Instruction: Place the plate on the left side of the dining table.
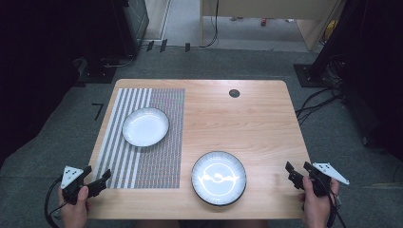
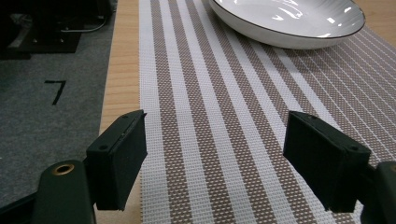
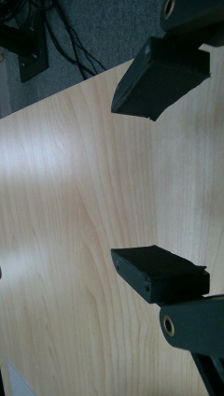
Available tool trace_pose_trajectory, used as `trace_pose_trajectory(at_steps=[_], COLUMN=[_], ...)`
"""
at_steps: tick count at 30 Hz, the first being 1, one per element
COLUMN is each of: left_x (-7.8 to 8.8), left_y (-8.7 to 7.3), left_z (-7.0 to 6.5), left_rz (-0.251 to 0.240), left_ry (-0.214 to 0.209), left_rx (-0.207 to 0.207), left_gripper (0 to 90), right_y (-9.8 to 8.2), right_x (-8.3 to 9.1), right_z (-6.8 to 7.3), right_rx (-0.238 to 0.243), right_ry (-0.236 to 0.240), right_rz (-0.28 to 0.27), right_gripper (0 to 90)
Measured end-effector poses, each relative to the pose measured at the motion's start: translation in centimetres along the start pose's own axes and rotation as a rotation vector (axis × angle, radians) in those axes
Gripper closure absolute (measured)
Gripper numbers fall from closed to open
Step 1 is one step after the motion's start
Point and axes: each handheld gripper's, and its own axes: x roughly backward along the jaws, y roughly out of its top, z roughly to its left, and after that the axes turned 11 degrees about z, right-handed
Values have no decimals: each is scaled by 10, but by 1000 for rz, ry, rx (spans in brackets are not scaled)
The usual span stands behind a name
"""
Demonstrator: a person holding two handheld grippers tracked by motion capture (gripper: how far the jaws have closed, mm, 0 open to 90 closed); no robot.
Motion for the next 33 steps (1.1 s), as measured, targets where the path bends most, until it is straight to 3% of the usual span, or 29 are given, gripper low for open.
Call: trace_pose_trajectory(at_steps=[6, 15, 20, 23, 29, 33], left_x=[-2, -9, -12, -15, -17, -17], left_y=[-1, -2, -1, 0, 0, 0], left_z=[0, 0, -1, -2, -8, -8], left_rz=[12, 61, 112, 143, 159, 159], left_ry=[17, 44, 35, 27, 68, 69], left_rx=[-7, -10, -25, -36, -76, -76], left_gripper=[216, 216, 211, 194, 189, 187], right_y=[-6, -10, -10, -10, -10, -11], right_x=[-5, -14, -16, -19, -19, -19], right_z=[-7, 0, 0, 6, 7, 7], right_rx=[14, 88, 88, 130, 139, 144], right_ry=[-17, -62, -81, -121, -114, -111], right_rz=[48, 116, 149, 164, 166, 166], right_gripper=[226, 216, 213, 204, 203, 203])
